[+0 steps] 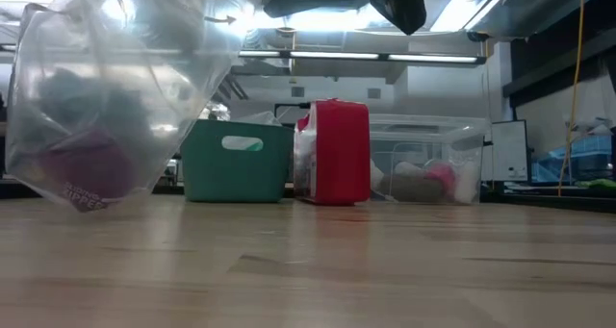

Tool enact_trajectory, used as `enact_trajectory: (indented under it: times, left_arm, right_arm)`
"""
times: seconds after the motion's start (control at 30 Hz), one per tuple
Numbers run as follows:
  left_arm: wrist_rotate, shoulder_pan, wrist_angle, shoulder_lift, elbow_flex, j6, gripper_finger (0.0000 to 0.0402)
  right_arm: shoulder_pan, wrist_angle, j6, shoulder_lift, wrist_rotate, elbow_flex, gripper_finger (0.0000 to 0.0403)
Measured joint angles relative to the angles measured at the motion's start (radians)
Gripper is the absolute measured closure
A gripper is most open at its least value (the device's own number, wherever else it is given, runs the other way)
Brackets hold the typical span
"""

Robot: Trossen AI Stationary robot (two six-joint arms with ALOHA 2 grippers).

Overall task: Roll bandage
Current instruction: Close the transparent zip bag

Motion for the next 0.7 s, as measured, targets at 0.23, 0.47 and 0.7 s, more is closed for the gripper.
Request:
enact_trajectory:
  times: [0.23, 0.47, 0.7]
  left_arm:
    - [0.015, 0.000, 0.001, 0.000, 0.000, -0.002, 0.0401]
    - [0.015, 0.000, 0.003, 0.000, 0.000, 0.005, 0.0401]
    - [0.015, 0.000, 0.027, 0.000, 0.000, 0.006, 0.0401]
  right_arm:
    - [0.000, 0.002, -0.027, 0.000, 0.018, 0.000, 0.0258]
    - [0.000, 0.029, -0.019, 0.000, -0.044, 0.000, 0.0258]
    - [0.000, 0.078, -0.020, 0.000, -0.063, 0.000, 0.0258]
